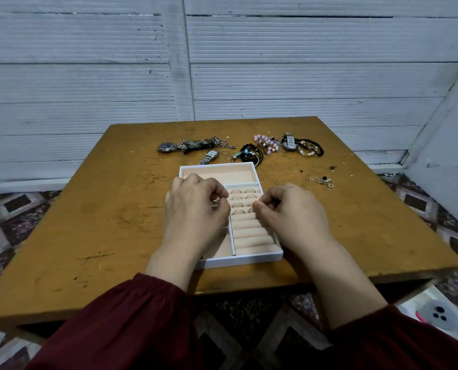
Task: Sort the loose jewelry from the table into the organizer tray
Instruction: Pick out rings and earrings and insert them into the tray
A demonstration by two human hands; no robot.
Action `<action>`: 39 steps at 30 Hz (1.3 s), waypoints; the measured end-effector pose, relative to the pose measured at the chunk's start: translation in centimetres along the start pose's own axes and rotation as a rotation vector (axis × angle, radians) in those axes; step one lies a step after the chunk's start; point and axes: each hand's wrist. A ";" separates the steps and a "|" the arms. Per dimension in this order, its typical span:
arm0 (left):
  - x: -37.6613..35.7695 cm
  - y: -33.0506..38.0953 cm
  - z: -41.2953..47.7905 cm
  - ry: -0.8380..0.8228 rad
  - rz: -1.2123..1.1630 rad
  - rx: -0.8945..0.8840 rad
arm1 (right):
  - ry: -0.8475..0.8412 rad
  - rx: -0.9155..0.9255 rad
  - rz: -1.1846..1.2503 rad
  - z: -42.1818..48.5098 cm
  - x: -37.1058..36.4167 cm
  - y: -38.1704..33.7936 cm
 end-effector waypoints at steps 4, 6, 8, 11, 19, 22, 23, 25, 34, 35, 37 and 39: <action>0.0 0.0 0.0 0.010 0.014 -0.007 | 0.001 0.002 -0.021 0.0 -0.1 0.0; -0.1 0.0 0.0 0.011 0.014 -0.007 | 0.006 0.004 -0.014 0.0 -0.1 0.0; -0.1 0.1 0.0 0.006 0.016 -0.008 | 0.007 0.005 -0.012 0.0 -0.2 0.0; -0.1 0.1 0.0 0.004 0.022 -0.012 | 0.016 0.017 -0.014 -0.1 -0.2 0.0; 0.0 0.0 0.0 0.003 0.010 -0.010 | 0.106 0.041 0.084 0.3 0.1 0.8; 0.0 0.0 0.0 0.009 0.010 -0.018 | 0.184 0.046 0.156 0.6 0.5 1.3; 0.0 0.0 0.0 0.010 0.009 -0.021 | 0.194 0.048 0.169 0.6 0.5 1.4; -0.1 0.0 -0.1 0.015 0.004 -0.028 | 0.200 0.050 0.179 0.6 0.5 1.6; -0.1 0.8 0.6 0.042 -0.113 -0.061 | 0.225 0.098 0.208 1.0 0.1 1.4; -0.1 0.9 0.9 0.043 -0.123 -0.066 | 0.236 0.107 0.222 1.2 0.0 1.3; 0.0 1.2 1.4 0.039 -0.138 -0.071 | 0.249 0.112 0.262 1.8 -0.2 1.3; 0.2 1.4 2.2 0.037 -0.162 -0.080 | 0.256 0.107 0.308 2.7 -0.3 1.3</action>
Point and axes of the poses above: each hand's wrist, its own z-axis towards the middle knuckle, its own x-axis out of the back of the hand, y = z × x, and after that the axes turned 9 degrees about z, right-handed
